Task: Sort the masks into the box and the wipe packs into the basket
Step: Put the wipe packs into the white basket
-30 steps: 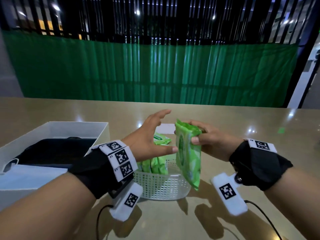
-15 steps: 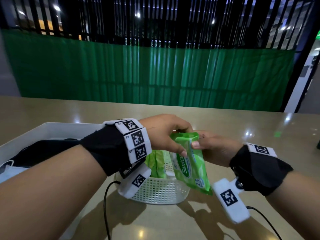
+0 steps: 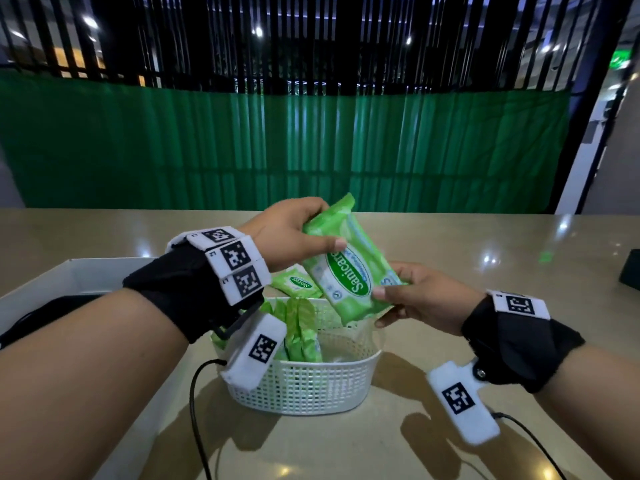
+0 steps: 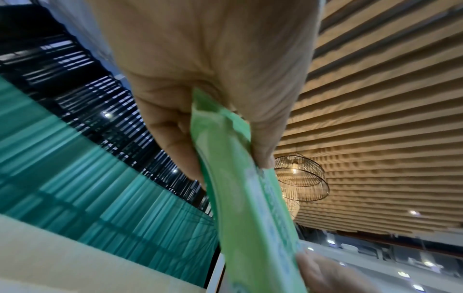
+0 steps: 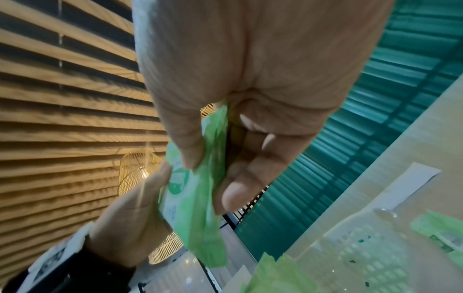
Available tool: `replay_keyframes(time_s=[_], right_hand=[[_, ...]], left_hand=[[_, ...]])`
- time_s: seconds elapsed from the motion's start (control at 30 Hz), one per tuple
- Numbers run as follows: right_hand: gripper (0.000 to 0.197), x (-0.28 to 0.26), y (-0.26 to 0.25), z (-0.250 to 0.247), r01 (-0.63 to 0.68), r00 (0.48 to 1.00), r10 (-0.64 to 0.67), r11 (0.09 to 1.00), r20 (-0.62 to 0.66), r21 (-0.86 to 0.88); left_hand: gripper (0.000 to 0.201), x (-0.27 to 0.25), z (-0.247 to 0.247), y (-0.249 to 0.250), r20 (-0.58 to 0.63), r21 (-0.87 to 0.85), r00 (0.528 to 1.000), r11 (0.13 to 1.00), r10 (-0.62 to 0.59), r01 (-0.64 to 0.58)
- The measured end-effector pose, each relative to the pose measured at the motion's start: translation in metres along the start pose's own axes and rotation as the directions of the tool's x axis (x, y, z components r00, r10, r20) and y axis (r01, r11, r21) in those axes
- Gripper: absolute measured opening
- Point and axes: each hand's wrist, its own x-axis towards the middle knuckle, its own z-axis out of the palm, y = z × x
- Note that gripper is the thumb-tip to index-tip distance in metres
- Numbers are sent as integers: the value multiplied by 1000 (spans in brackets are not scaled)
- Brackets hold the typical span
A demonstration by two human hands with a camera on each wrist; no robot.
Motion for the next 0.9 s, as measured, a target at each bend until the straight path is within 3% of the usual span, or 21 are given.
replay_keyframes(time_s=[0.1,0.17,0.23,0.3,0.37,0.47,0.53,0.63,0.7,0.77,0.83,0.9], right_hand=[[82,2,-2,2,71,994,-59,989,-95,130],[76,3,-5,6,140,982,-104,961,-156,238],[58,6,-8,11,206,966,-134,917,-222,340],[42,10,-13,18,241,955,-146,891,-260,386],[41,13,-13,23,245,957,-163,899,-240,363],[53,14,-11,29,211,964,-164,950,-210,228],[53,14,-10,28,186,955,-145,972,-258,142],[33,13,-10,14,200,915,-124,966,-384,165],[26,9,-10,3,226,874,-87,944,-477,242],[22,3,-8,-4,179,874,-52,959,-483,221],[19,1,0,-5,17,923,-5,1000,-385,26],[18,1,11,0,-114,953,26,954,-301,-279]], left_hand=[[22,3,5,-7,-66,-193,990,975,-126,112],[36,4,9,-8,-88,-455,965,871,-248,182],[46,2,15,-8,-1,-624,942,737,-335,261],[29,-1,24,-5,115,-566,942,758,-316,324],[22,-3,33,-3,189,-491,951,815,-246,308],[31,-2,41,-7,171,-519,959,806,-228,284],[31,-3,39,-10,148,-564,952,767,-270,305],[24,-5,30,-18,93,-618,947,728,-308,298],[33,-5,20,-24,81,-605,943,736,-323,304],[36,-4,13,-29,100,-556,929,755,-355,348],[17,-2,14,-30,107,-485,911,779,-398,397],[8,2,18,-32,76,-374,894,818,-442,437]])
